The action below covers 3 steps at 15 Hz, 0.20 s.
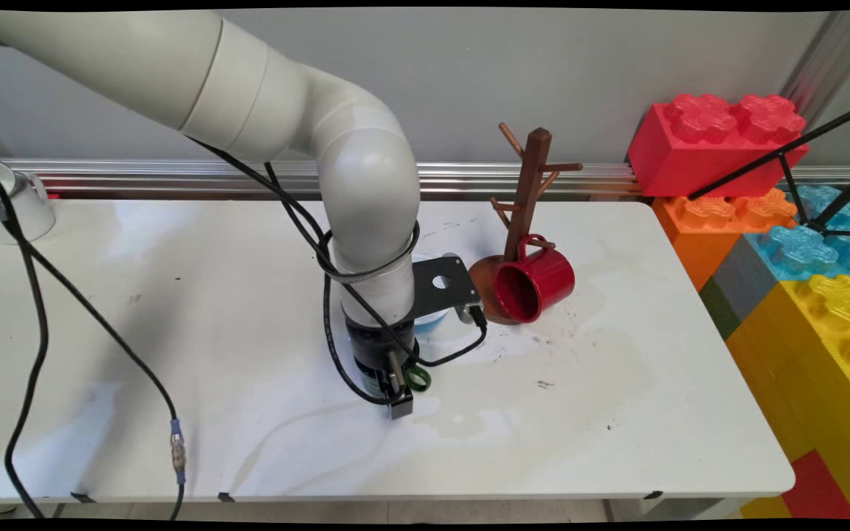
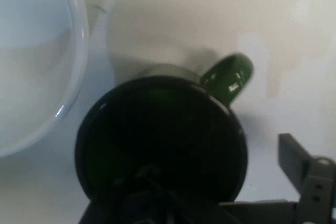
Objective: Place the picked object on the table
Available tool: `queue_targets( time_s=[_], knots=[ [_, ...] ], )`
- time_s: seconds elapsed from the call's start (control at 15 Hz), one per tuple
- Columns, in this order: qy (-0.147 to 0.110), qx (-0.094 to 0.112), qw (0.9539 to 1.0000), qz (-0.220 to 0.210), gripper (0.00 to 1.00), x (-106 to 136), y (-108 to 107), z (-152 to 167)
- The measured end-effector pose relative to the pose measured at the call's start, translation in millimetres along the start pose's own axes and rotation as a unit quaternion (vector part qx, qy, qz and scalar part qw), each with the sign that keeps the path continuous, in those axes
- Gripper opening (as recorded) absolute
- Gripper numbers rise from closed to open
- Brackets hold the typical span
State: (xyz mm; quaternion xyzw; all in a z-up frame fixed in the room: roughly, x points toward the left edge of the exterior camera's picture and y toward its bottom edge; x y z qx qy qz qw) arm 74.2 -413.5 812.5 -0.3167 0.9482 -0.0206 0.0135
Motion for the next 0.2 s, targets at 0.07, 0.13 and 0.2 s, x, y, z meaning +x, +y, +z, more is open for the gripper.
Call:
queue_targets(
  time_s=[0.07, 0.13, 0.2],
  knots=[
    [0.003, 0.0, 1.0, -0.003, 1.0, 0.1, -0.3, -0.1],
    [0.007, 0.0, 0.9999, -0.007, 1.0, 0.0, -0.4, -0.3],
    [0.011, -0.001, 0.9999, -0.01, 1.0, -0.2, -0.6, -0.9]
  ],
)
